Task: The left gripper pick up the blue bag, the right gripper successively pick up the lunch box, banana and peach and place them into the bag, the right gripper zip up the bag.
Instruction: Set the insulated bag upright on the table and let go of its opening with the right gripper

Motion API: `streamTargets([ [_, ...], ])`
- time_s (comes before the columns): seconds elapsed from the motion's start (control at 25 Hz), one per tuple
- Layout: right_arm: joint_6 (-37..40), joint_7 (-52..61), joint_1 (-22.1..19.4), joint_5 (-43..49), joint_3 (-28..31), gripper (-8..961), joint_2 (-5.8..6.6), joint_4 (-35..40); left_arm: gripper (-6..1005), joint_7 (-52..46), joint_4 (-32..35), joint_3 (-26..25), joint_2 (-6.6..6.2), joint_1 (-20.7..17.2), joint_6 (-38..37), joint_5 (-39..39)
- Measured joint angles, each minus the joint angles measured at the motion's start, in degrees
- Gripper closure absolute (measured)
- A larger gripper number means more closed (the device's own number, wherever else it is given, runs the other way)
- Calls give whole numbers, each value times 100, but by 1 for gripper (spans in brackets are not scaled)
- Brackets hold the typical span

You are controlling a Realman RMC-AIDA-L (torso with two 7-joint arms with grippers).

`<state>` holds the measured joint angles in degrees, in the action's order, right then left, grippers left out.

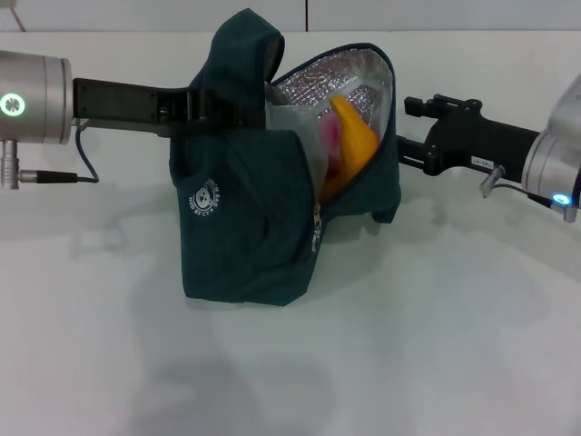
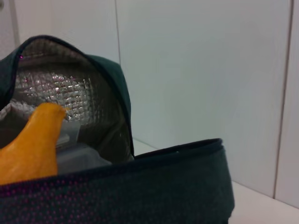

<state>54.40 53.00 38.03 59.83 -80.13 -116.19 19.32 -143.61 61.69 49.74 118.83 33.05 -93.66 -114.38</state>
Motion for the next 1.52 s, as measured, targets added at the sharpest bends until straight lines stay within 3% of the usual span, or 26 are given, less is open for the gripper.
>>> streamTargets([
  [0.48,-182,-59,-22,-227,-11,356,0,35,961,0,0,0,1,-11,-8,5],
  [0.72,-203,-66,18,-227,-12,492,0,50,962,0,10,0,15,-37,-12,5],
  [0.92,-203,-71,66,-227,-12,505,1,55,960,0,14,0,17,-56,-13,5],
  [1.52,-172,-301,79,-258,-21,777,0,66,960,9,8,0,5,-26,-12,3],
])
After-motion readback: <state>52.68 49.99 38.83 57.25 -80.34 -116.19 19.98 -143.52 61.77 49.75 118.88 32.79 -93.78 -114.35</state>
